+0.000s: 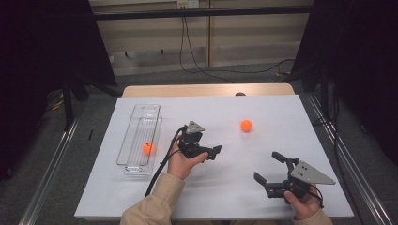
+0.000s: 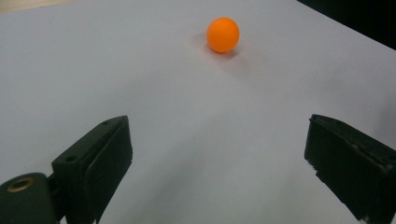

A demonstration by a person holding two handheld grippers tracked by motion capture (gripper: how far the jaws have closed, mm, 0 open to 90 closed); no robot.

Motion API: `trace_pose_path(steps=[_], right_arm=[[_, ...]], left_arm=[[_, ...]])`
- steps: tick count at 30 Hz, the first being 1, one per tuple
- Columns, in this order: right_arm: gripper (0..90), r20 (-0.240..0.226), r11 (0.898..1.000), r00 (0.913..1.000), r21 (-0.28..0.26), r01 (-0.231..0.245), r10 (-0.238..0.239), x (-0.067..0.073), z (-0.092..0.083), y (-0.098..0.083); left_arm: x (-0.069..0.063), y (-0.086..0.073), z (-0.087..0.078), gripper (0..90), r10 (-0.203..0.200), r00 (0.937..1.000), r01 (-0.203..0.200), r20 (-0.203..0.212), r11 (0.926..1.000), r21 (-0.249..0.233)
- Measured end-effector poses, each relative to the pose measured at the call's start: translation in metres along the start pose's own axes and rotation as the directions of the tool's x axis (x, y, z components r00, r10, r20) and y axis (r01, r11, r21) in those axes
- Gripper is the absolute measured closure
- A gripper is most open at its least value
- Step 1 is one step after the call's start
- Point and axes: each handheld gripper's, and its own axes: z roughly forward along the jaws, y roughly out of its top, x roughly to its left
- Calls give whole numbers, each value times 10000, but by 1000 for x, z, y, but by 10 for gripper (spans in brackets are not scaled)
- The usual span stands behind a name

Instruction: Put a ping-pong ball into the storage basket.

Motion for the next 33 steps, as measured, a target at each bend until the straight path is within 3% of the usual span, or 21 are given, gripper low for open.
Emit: trace_pose_path(steps=[33], right_arm=[[25,-1,10000,10000,-16,-26,26,0,0,0]], left_arm=[[-5,4,17,75,3,9998,0,191,9999,-129]])
